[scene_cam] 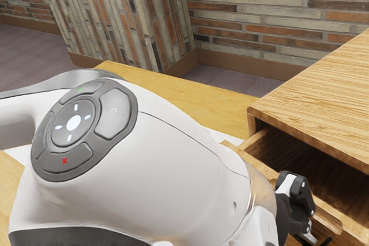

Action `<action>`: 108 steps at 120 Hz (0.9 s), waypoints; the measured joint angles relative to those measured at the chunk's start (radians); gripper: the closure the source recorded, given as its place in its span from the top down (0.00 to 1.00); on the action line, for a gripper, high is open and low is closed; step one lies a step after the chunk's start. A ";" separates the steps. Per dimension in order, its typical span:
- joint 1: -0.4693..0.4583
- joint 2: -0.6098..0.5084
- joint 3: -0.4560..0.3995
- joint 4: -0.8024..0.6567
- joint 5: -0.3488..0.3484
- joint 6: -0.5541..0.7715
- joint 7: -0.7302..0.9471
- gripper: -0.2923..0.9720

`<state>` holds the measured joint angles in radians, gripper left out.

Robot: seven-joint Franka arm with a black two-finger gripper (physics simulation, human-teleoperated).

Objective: Pull the drawer handle with one arm to open the drawer

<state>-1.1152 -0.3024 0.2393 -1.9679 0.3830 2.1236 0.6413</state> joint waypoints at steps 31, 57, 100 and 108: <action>0.063 -0.051 -0.084 -0.047 -0.016 -0.025 -0.008 0.37; 0.272 -0.124 -0.293 -0.106 -0.089 -0.047 -0.003 0.37; 0.499 -0.243 -0.506 -0.185 -0.216 -0.054 0.006 0.28; 0.508 -0.259 -0.516 -0.197 -0.233 -0.054 0.009 0.28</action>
<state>-0.6070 -0.5616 -0.2770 -2.1645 0.1499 2.0695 0.6501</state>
